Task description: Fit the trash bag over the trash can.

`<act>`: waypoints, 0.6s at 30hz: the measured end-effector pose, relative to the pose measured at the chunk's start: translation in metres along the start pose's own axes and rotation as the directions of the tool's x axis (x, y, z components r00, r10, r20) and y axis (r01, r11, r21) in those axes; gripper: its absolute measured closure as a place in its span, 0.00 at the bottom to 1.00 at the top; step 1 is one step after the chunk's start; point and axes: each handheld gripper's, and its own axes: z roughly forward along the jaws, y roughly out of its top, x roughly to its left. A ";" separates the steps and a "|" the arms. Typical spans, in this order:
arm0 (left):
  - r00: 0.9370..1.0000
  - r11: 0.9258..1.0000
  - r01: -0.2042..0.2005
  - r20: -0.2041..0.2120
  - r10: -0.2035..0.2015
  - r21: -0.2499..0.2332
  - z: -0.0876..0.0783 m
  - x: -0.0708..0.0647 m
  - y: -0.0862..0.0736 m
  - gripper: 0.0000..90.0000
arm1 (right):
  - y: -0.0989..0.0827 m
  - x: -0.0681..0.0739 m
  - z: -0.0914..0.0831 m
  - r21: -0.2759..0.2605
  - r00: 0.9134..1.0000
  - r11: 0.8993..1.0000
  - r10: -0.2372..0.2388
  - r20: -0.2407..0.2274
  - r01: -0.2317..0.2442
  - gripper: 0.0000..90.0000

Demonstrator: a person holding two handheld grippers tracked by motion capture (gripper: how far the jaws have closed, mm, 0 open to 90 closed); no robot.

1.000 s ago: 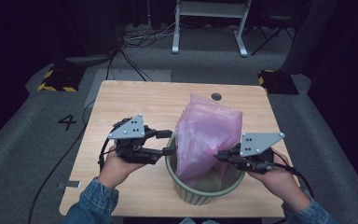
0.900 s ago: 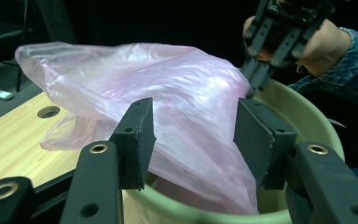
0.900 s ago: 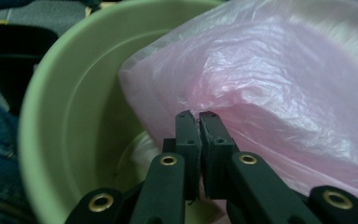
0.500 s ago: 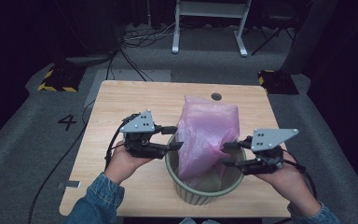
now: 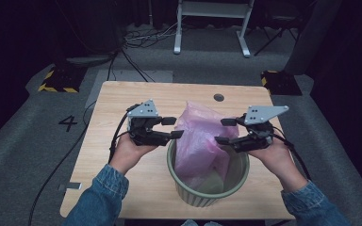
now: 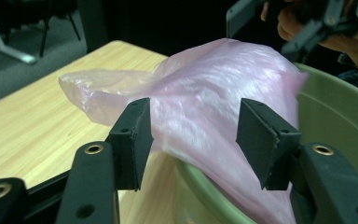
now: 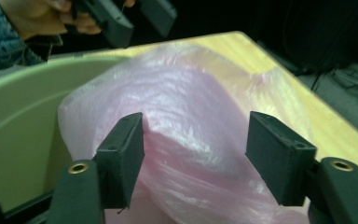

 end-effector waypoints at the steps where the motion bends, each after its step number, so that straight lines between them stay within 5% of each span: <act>1: 1.000 1.000 0.007 0.001 -0.007 0.006 0.003 0.002 0.000 0.50 | -0.001 -0.002 0.005 0.016 1.000 1.000 0.005 -0.016 -0.005 0.49; 7: 1.000 1.000 -0.004 0.026 0.004 0.018 0.007 -0.002 0.000 0.49 | -0.003 0.002 0.016 0.088 0.986 0.996 0.014 -0.169 0.001 0.93; 18: 0.994 0.995 -0.097 0.045 0.097 0.001 -0.001 -0.039 0.002 0.49 | -0.013 0.057 0.007 0.188 0.955 0.975 -0.058 -0.291 0.117 0.91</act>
